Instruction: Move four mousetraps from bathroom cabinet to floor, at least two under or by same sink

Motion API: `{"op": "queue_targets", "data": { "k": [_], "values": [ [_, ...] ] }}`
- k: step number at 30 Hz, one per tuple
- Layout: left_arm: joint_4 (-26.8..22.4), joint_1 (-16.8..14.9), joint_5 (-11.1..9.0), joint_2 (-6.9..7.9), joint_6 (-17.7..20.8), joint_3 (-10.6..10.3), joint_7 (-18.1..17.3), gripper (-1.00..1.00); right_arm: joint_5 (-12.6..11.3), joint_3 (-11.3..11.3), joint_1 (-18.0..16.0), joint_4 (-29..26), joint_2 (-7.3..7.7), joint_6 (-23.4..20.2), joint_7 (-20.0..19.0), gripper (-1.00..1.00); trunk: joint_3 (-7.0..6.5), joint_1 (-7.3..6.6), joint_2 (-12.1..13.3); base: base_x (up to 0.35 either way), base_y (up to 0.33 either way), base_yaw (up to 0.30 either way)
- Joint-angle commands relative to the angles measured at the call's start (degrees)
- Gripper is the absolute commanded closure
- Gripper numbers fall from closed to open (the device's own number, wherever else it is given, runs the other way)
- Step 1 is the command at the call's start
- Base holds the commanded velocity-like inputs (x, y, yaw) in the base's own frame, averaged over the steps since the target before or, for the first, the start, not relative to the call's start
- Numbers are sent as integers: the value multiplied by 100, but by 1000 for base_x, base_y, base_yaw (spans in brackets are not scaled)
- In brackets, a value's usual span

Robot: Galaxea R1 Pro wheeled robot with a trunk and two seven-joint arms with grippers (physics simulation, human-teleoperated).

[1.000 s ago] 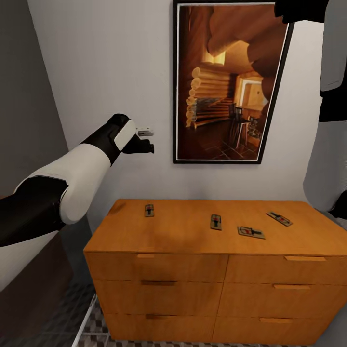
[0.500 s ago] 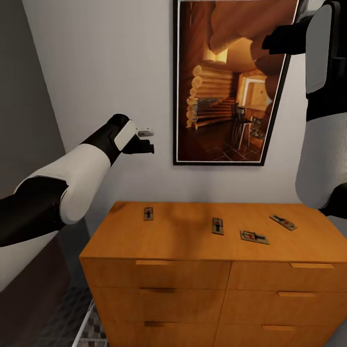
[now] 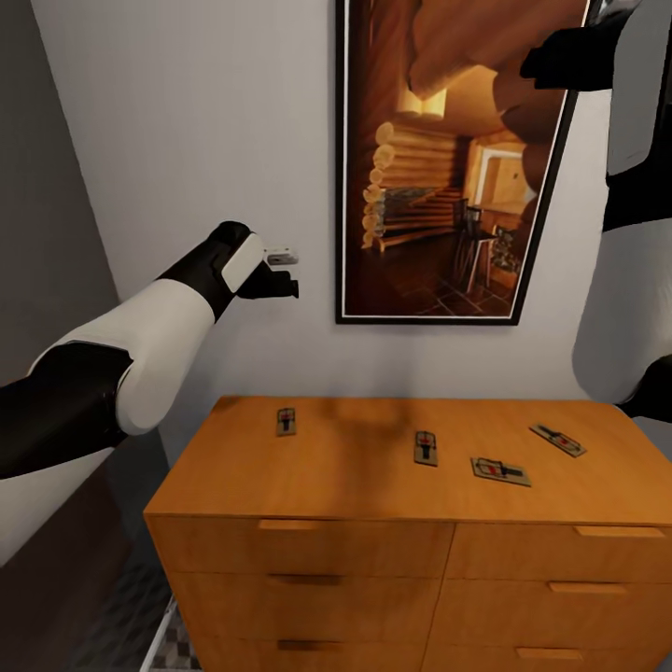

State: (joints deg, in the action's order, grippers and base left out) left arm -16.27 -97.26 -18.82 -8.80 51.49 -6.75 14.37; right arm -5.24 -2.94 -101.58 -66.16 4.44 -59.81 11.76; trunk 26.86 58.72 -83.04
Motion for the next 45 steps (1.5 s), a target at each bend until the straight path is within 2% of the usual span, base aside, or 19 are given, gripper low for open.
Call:
{"op": "queue_targets", "data": {
  "k": [1, 5, 15, 21, 30, 45],
  "values": [
    [-6, -1, -61, 4, 16, -39, 40, -100, -56, -1, -4, -195, 8, -19, 55, -100, 7, 1, -4, 100, 0, 0],
    [-6, 12, -61, 4, 13, -39, 40, -100, -56, 42, 7, -870, 19, -19, 55, -100, 7, 1, -4, 102, 0, 0],
    [-8, 20, -61, 2, 1, -40, 40, -100, -70, 93, 14, -1893, 67, -19, 55, -100, 7, 1, -4, 109, 0, 0],
    [-8, 22, -65, 2, -13, -39, 40, -100, -78, 72, 15, -2186, 77, -19, 55, -100, 7, 1, -4, 113, 0, 0],
    [-6, 33, -69, 3, -21, -38, 40, -100, -81, 74, 15, -2017, 80, -19, 55, -100, 7, 1, -4, 93, 0, 0],
    [-33, 339, -82, -21, -5, -37, 70, -100, -82, 103, -1, -952, 94, -19, 62, -100, 7, 1, -4, -1, 3, 0]
  ]
}}
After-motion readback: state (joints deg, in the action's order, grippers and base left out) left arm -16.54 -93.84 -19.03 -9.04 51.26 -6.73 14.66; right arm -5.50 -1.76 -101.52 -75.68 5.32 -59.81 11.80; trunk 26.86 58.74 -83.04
